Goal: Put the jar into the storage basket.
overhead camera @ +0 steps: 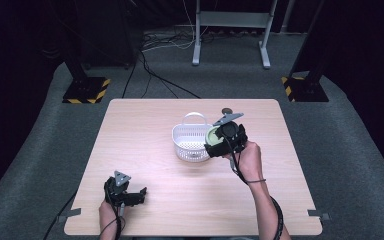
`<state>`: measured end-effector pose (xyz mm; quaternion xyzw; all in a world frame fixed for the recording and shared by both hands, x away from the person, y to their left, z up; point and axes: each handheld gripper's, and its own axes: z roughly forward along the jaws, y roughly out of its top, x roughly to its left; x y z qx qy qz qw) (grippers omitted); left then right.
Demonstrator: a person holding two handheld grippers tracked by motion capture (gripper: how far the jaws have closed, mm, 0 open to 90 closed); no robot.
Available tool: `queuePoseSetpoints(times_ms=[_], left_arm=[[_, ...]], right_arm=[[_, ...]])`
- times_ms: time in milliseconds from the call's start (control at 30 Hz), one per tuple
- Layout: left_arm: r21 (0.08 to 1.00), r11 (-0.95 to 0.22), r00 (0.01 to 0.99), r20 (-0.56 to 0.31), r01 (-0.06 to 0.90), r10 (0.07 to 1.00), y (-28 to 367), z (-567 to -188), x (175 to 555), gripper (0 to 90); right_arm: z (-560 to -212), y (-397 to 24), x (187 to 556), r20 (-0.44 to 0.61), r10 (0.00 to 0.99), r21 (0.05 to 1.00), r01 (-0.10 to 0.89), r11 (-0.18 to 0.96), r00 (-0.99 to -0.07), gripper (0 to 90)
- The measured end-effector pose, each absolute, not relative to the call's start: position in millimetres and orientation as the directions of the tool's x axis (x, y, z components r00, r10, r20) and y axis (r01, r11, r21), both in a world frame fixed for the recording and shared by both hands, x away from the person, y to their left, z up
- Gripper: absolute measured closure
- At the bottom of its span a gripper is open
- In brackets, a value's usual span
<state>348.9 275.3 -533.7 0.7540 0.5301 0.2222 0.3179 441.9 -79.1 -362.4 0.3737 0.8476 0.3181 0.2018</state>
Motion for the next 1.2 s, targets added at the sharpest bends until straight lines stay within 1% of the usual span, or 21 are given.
queuePoseSetpoints(times_ms=[833,1200], left_arm=[[0.715,-0.236,0.339,-0.002,0.658,0.941,275,-534,349,3.8],[0.715,-0.236,0.340,-0.002,0.658,0.941,275,-534,349,3.8]], right_arm=[[-348,-69,463,-0.100,0.770,0.703,0.503,0.504,-0.631,10.9],[-347,-61,472,-0.100,0.770,0.699,0.506,0.505,-0.630,10.9]])
